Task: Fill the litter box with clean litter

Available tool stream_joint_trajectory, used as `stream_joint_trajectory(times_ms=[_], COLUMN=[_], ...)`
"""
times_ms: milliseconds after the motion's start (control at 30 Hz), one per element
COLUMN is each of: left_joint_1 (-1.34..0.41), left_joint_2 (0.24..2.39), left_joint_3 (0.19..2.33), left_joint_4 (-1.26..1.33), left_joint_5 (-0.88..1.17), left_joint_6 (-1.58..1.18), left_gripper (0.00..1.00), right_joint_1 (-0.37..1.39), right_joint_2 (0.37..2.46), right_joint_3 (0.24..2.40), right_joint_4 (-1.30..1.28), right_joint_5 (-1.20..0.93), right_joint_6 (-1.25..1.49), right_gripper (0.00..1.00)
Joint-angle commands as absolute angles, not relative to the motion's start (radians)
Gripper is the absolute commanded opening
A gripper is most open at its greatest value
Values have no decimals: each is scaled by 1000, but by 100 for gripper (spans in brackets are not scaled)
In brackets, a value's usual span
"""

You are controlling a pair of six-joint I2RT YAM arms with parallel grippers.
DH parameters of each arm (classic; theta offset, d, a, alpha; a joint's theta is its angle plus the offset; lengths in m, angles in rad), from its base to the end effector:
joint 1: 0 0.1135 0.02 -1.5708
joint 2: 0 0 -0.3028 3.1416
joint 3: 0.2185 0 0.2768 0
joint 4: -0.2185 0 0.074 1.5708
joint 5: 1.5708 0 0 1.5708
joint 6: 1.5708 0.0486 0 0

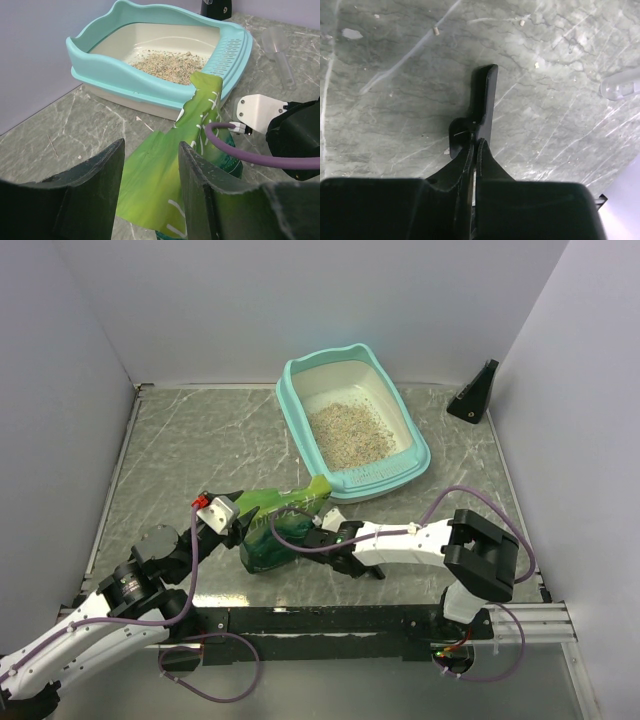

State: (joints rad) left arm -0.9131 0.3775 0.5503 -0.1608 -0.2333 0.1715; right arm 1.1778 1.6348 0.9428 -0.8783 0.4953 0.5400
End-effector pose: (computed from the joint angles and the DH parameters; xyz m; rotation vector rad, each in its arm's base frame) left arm 0.0796 -0.0847 0.3321 0.6476 1.4337 -0.4023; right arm 0.1308 0.2551 0.1727 -0.8560 2.5934 -0.4506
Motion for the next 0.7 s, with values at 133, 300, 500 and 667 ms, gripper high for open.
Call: stream_joint_trajectory(times_ms=[133,300,500,667], left_joint_1=[-908,-908,-908,-910], left_joint_2=[380,373,422,492], left_joint_3=[568,597,710,830], left_joint_4=[-127,-144,-247,-282], left_joint_5=[-221,-149,-58,123], left_joint_6=[169,158,28,-156], left_gripper=[52,53,55,57], right_joint_1=[1189,1201,1213,1213], right_joint_2=[1534,1312,1001,844], right_joint_3=[992,1022,1062,1077], right_joint_4=[-977,-1051,-953,-795], right_joint_5=[537,500,277,23], right_joint_6=[603,600,453,302], right_gripper=[0,0,0,0])
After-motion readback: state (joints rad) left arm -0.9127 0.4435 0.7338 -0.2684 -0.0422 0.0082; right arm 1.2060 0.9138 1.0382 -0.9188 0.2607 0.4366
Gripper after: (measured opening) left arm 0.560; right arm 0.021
